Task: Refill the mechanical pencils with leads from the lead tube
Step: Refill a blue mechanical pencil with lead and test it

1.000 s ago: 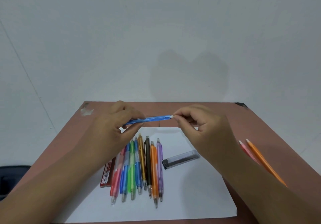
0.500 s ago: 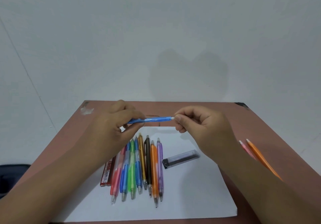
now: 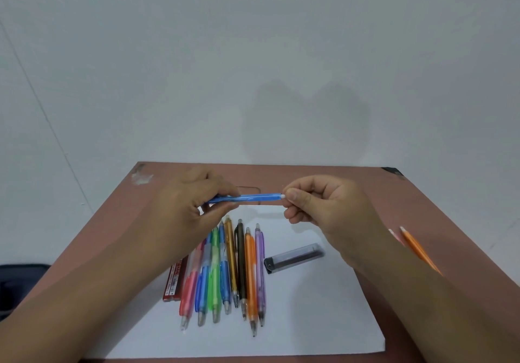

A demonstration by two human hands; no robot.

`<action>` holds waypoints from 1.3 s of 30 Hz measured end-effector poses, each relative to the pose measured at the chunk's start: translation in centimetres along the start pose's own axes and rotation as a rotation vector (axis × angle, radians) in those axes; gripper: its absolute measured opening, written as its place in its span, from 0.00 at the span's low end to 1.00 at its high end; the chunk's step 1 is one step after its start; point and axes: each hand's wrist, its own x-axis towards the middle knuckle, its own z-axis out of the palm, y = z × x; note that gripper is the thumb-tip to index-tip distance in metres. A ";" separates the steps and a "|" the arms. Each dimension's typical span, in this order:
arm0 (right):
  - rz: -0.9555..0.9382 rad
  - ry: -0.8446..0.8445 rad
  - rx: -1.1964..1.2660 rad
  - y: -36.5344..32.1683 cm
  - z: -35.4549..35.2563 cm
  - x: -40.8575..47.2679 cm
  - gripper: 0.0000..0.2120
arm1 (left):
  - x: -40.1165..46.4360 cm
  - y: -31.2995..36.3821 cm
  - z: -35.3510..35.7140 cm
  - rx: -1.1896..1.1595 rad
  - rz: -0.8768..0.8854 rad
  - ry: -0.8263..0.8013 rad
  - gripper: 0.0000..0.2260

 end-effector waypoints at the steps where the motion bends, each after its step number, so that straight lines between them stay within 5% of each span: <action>1: 0.017 -0.009 0.006 0.0 0.0 0.0 0.06 | 0.0 -0.1 0.0 0.000 -0.005 -0.008 0.12; 10: 0.027 0.065 -0.036 0.1 -0.6 0.5 0.05 | 0.1 -0.2 0.3 -0.037 -0.067 -0.035 0.08; 14: -0.116 0.279 -0.611 0.3 -2.5 1.4 0.07 | 0.1 -0.5 0.4 -0.040 -0.073 -0.044 0.09; 18: -0.083 0.072 -0.899 1.8 -2.6 1.9 0.11 | -0.1 -1.1 0.7 -0.054 -0.088 -0.048 0.12; 24: -0.002 -0.031 -1.009 2.1 -1.5 2.5 0.06 | -0.1 -1.2 0.8 -0.051 -0.119 -0.041 0.08; 26: 0.006 0.055 -0.874 1.9 -1.1 2.1 0.08 | -0.1 -1.1 0.8 -0.054 -0.130 -0.046 0.10; 29: 0.001 0.257 -0.347 0.5 -0.5 1.0 0.09 | -0.1 -0.7 0.7 -0.058 -0.131 -0.049 0.10; 32: -0.052 0.268 0.047 -0.9 0.2 -0.1 0.08 | -0.1 -0.3 0.6 -0.049 -0.121 -0.022 0.11; 39: -0.050 0.213 0.210 -1.5 1.3 -0.9 0.07 | -0.2 0.5 0.5 -0.054 -0.085 0.027 0.09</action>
